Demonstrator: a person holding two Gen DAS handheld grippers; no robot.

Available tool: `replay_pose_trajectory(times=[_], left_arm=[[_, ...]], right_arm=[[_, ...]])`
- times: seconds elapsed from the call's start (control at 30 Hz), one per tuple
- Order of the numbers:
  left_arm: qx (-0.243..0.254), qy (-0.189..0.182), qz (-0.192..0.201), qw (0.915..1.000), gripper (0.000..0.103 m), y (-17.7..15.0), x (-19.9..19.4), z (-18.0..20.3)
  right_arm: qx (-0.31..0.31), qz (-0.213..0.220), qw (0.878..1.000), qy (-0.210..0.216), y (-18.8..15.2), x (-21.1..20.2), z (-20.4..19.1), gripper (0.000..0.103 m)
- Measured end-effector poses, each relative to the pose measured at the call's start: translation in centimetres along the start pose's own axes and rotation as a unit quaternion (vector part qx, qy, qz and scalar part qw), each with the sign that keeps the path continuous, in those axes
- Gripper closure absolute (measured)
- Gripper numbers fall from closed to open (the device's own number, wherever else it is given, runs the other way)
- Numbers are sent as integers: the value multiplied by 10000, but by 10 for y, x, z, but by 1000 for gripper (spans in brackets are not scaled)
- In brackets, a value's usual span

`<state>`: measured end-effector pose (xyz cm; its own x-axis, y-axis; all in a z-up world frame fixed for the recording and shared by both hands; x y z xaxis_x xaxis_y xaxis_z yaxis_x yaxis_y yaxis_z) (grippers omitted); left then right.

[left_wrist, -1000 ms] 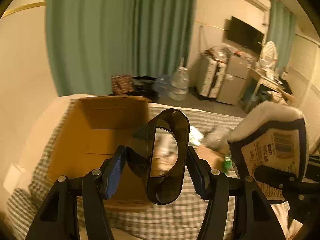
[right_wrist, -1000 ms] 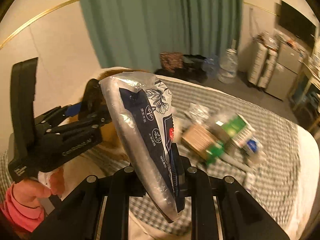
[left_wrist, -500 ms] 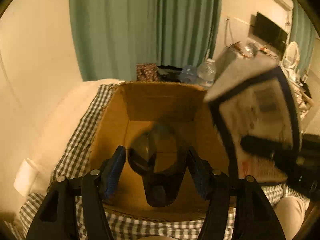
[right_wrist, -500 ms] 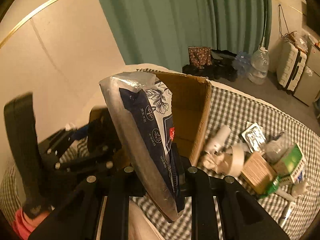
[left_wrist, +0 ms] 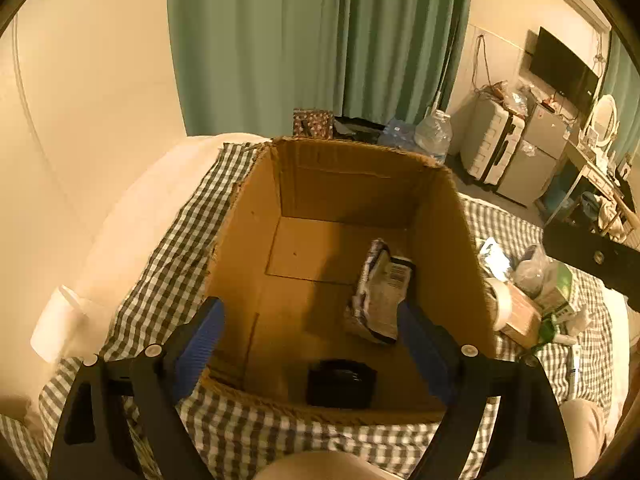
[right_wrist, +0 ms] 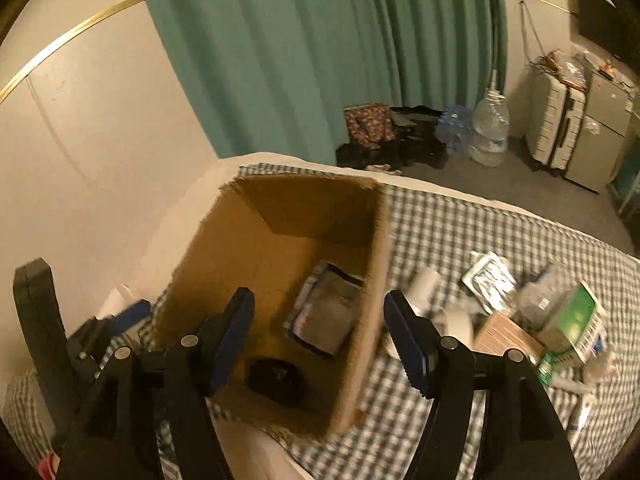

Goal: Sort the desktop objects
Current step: 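Carry the black mug into the cardboard box and open the left tool, then move the left tool back to the white tape roll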

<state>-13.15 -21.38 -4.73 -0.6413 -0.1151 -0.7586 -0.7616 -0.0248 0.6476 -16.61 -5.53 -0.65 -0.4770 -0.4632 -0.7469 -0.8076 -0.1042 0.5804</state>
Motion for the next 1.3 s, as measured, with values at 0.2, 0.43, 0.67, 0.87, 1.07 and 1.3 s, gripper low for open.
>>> replay_pose_trajectory(times=[0.2,0.43,0.67,0.87,1.07,1.3], left_arm=[[117,-252,229,9994,3,2,-38,48],[576,-679,519,9947,0,-5,-65,148],[792,-751,311,9935,0,-22,-42,227],[828,-620,117,9946,0,-32,-4,257],[799,-409,-40,9960,0,-27,38,263],[686,-239,-321,9968,0,-13,82,259]], right_arm=[[203,483,9974,-499,-6,-63,61,36],[685,804,9845,-1401,-35,-130,166,35],[1423,531,9711,-1841,-90,-147,271,35],[2093,237,9538,-2144,-121,-133,348,35],[2247,-438,9512,-2068,-142,-73,389,35],[2152,-1524,9479,-1785,-159,-16,401,39]])
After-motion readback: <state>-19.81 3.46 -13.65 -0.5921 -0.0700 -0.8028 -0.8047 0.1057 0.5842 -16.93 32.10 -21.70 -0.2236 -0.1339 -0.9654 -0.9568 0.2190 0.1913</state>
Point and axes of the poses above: each gripper's, at about its wrist camera, not at the fingertips, and x roughly the way its jaws point, z to its right, y to its top, the point moved 6 cm from there along x, roughly the way its jaws point, and after that the axes turned 11 degrees about x, right-handed, at the moved point
